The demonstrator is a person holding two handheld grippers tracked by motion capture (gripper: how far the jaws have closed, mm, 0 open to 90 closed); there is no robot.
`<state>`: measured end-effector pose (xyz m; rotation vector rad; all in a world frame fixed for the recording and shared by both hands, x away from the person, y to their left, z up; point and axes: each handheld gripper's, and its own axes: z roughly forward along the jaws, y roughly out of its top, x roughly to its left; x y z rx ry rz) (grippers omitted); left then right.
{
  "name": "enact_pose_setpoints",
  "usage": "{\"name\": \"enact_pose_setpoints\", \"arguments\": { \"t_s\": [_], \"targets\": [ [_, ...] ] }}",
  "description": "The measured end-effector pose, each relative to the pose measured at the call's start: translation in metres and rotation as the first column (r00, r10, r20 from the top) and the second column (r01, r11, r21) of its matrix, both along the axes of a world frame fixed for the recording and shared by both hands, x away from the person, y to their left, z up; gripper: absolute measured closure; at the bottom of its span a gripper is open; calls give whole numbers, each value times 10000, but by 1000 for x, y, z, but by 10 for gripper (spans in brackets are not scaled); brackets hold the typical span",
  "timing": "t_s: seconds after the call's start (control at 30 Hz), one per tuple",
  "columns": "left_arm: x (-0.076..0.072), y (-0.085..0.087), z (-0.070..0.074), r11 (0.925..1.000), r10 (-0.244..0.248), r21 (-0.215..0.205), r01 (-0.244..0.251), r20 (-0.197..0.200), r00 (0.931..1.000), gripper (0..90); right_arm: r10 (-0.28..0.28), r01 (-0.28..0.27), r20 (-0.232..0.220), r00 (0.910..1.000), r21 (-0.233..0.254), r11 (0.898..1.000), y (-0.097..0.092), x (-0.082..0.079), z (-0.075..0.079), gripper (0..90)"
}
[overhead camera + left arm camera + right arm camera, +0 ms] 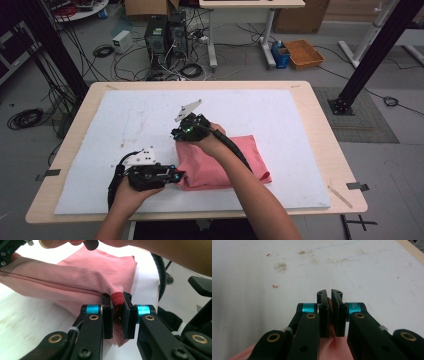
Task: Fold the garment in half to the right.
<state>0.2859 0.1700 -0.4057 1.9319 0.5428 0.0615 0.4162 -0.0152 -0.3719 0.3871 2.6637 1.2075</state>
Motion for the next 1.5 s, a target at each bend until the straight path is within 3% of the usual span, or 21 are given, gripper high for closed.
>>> {"name": "enact_pose_setpoints", "arguments": {
  "t_s": [0.13, 0.37, 0.5, 0.6, 0.83, 1.13, 1.5],
  "targets": [
    [8, -19, 4, 9988, -433, -213, 431, -89, 9990, 815, -141, 139, 94, 9999, 173, 9998, -21, -1, 5, 857],
    [18, -48, 13, 9954, -932, -217, 929, -106, 9956, 815, -592, 586, 163, 9981, 352, 9977, -59, -1, 9, 856],
    [24, -69, 19, 9929, -1189, -7, 1189, -112, 9928, 815, -830, 823, 122, 9965, 477, 9955, -74, -2, 9, 856],
    [29, -84, 20, 9905, -1365, 129, 1368, -173, 9905, 815, -1129, 1120, 129, 9935, 524, 9923, -96, -2, 7, 856],
    [40, -123, 18, 9859, -1629, 328, 1641, -353, 9860, 815, -1797, 1793, 1, 9837, 637, 9817, -136, -1, -1, 856],
    [53, -171, 7, 9799, -1820, 704, 1869, -706, 9808, 815, -2439, 2441, -109, 9697, 497, 9685, -171, 1, -16, 856],
    [60, -200, -7, 9747, -1888, 1023, 1987, -984, 9771, 815, -2913, 2928, -399, 9558, 392, 9554, -195, 3, -32, 856]
  ]
}}
